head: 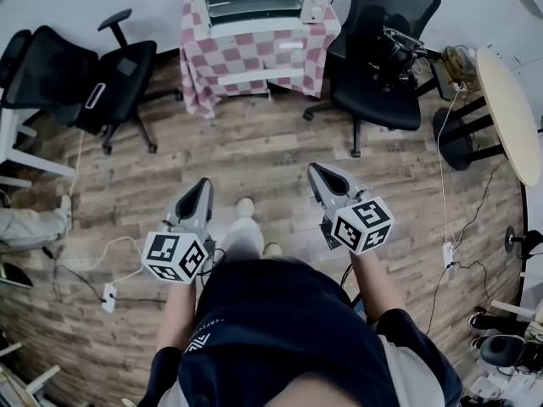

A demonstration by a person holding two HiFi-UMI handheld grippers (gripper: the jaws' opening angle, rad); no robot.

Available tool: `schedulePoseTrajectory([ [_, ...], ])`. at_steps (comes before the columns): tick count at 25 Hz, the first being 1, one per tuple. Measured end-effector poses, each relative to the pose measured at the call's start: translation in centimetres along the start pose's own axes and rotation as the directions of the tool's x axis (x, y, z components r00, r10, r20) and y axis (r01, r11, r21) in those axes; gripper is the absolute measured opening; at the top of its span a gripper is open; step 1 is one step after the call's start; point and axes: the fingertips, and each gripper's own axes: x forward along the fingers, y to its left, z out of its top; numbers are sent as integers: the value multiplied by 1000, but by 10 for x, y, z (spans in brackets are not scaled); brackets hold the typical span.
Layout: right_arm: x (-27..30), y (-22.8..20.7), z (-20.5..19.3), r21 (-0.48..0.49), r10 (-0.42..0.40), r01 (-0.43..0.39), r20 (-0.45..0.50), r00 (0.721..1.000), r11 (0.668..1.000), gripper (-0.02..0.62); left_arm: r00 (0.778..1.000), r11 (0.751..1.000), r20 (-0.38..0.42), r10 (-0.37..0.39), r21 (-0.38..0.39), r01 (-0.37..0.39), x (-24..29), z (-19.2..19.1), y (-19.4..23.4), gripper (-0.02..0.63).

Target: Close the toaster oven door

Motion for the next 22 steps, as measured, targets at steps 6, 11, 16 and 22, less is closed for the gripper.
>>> schedulePoseTrajectory([
  [6, 49, -17, 22, -5, -24, 24, 7, 1000, 1000, 3, 1000, 1000, -16, -24, 2, 24, 47, 17, 35, 14],
  [11, 93, -31, 35, -10, -35, 35, -9, 999, 999, 9, 999, 999, -29, -44, 21, 44, 83, 32, 64, 14],
  [16, 132, -35, 43, -19, -42, 41, -39, 998, 999, 15, 995, 997, -66, -71, 20, 72, 110, 37, 89, 14],
  [22, 164, -47, 48, -2, -67, 67, -58, 996, 998, 32, 989, 993, -88, -117, 22, 119, 141, 45, 108, 21],
])
